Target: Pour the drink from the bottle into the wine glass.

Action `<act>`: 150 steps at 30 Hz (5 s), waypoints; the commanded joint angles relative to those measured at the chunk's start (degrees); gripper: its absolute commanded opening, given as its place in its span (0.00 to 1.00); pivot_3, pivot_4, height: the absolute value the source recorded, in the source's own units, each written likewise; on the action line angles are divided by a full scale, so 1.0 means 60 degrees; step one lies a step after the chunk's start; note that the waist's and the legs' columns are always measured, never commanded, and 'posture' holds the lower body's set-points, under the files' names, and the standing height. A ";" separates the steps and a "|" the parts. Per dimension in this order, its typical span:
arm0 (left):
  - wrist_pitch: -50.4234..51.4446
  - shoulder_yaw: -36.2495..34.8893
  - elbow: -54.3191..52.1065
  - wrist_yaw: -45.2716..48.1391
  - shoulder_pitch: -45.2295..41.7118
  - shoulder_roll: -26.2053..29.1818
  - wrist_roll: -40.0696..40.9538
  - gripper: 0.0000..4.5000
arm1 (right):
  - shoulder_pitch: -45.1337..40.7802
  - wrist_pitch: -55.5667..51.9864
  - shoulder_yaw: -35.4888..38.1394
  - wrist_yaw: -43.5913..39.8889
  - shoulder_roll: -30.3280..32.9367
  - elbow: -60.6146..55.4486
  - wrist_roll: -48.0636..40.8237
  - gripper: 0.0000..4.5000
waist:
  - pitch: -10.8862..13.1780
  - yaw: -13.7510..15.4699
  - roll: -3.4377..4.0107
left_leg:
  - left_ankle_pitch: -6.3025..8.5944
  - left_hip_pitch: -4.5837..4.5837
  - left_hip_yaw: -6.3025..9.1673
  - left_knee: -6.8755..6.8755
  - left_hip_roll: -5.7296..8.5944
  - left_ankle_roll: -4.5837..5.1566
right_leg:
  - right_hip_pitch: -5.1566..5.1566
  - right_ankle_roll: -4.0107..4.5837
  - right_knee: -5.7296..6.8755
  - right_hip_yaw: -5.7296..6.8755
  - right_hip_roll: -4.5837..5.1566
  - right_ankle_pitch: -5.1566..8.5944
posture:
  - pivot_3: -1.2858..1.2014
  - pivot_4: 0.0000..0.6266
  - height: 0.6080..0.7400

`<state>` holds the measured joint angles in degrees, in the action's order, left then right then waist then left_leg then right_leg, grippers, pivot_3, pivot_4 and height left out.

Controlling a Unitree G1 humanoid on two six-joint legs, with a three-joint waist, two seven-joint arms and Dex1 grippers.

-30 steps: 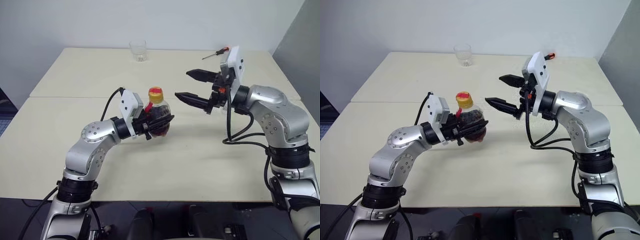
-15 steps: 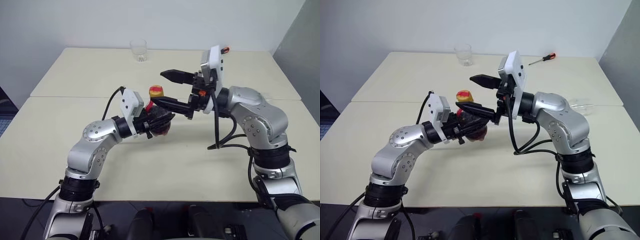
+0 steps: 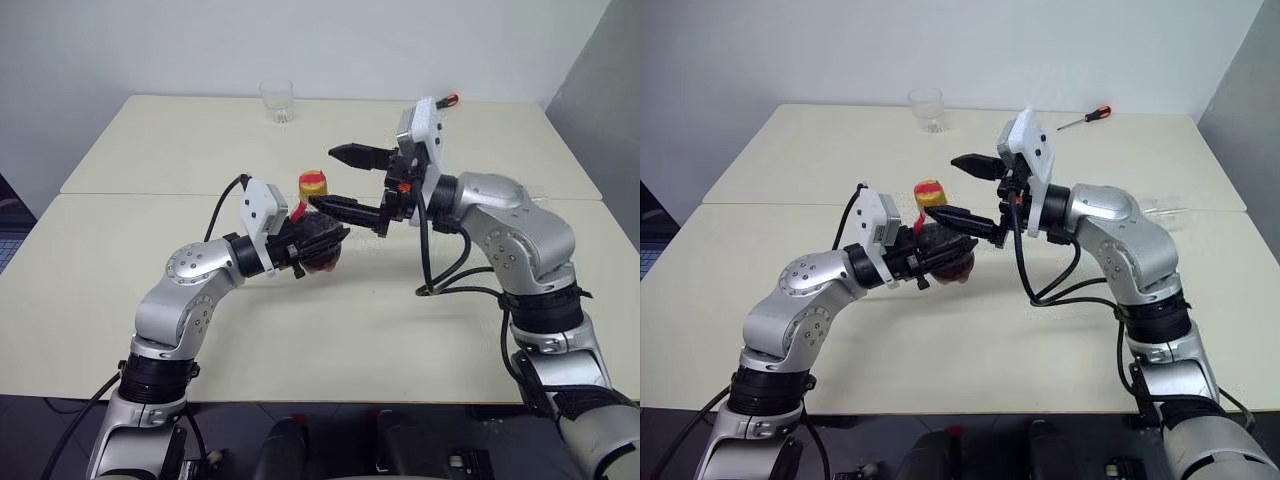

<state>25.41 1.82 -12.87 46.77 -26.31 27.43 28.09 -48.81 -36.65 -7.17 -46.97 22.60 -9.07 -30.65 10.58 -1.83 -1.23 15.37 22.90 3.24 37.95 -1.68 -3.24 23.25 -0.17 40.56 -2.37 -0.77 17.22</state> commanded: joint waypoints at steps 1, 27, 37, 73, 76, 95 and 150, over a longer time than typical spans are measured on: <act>-0.0236 -0.0256 -0.0489 0.0067 -0.0064 0.0064 0.0130 0.43 | 0.0042 -0.0059 0.0580 0.0032 0.0341 -0.0336 -0.0132 1.00 | 0.0000 0.0003 0.0000 | 0.0000 0.0000 0.0002 0.0000 0.0000 0.0000 | 0.0000 0.0000 0.0000 0.0002 0.0000 0.0000 | 0.52 0.24 1.00; -0.0262 -0.0183 -0.0387 0.0175 -0.0243 0.0004 0.0042 0.43 | -0.0041 -0.0369 0.0314 0.0076 -0.0266 -0.0439 -0.0494 1.00 | 0.0000 0.0001 0.0000 | 0.0000 0.0000 0.0001 0.0001 0.0000 0.0000 | -0.0001 0.0000 0.0003 0.0001 -0.0004 0.0000 | 0.52 0.24 1.00; -0.0212 -0.0221 -0.0551 0.0077 -0.0083 0.0032 0.0098 0.43 | -0.0152 -0.0040 0.0371 0.0051 -0.0302 0.0082 -0.0068 1.00 | 0.0001 0.0001 0.0001 | 0.0000 0.0000 0.0001 0.0000 -0.0001 0.0000 | 0.0000 0.0000 0.0002 0.0000 0.0000 0.0000 | 0.52 0.24 1.00; -0.0212 -0.0213 -0.0463 0.0050 -0.0132 0.0027 0.0087 0.43 | 0.0644 -0.0161 0.0598 -0.0098 0.0689 -0.0288 -0.0214 1.00 | 0.0001 -0.0001 0.0000 | 0.0000 -0.0001 -0.0002 0.0000 0.0002 0.0000 | 0.0000 0.0000 0.0002 -0.0001 -0.0002 0.0000 | 0.52 0.24 1.00; -0.0220 -0.0216 -0.0471 0.0052 -0.0116 0.0031 0.0088 0.43 | 0.0626 -0.0165 0.0588 -0.0102 0.0689 -0.0269 -0.0210 1.00 | 0.0001 -0.0002 0.0000 | 0.0000 -0.0001 -0.0002 0.0000 0.0001 0.0000 | 0.0000 0.0000 0.0002 -0.0001 -0.0002 0.0000 | 0.52 0.24 1.00; 0.0013 -0.0543 -0.0688 -0.0636 0.0202 -0.0004 0.0114 0.43 | 0.1093 -0.0317 0.0695 -0.0348 0.0921 -0.0788 -0.0529 1.00 | 0.0001 0.0003 0.0000 | 0.0000 0.0000 -0.0002 0.0001 0.0000 0.0000 | 0.0000 0.0000 0.0001 -0.0002 -0.0001 0.0000 | 0.52 0.24 1.00; -0.6295 -0.3889 1.1327 -0.4172 -0.2942 0.0645 -0.2234 0.43 | 0.2221 0.0575 -0.0854 0.2636 -0.1786 -0.1330 0.1640 1.00 | -0.0007 0.0014 -0.0020 | -0.0001 0.0002 0.0011 0.0005 0.0007 -0.0002 | 0.0000 -0.0007 0.0010 0.0033 0.0015 -0.0005 | 0.52 0.24 1.00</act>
<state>-10.74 -20.71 55.15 20.96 -42.63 30.40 14.13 -34.68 -33.66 -13.10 -31.33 12.28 -15.87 -20.82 10.53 -1.75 -1.35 15.36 22.92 3.31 37.98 -1.64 -3.25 23.25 -0.22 40.62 -2.17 -0.68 17.19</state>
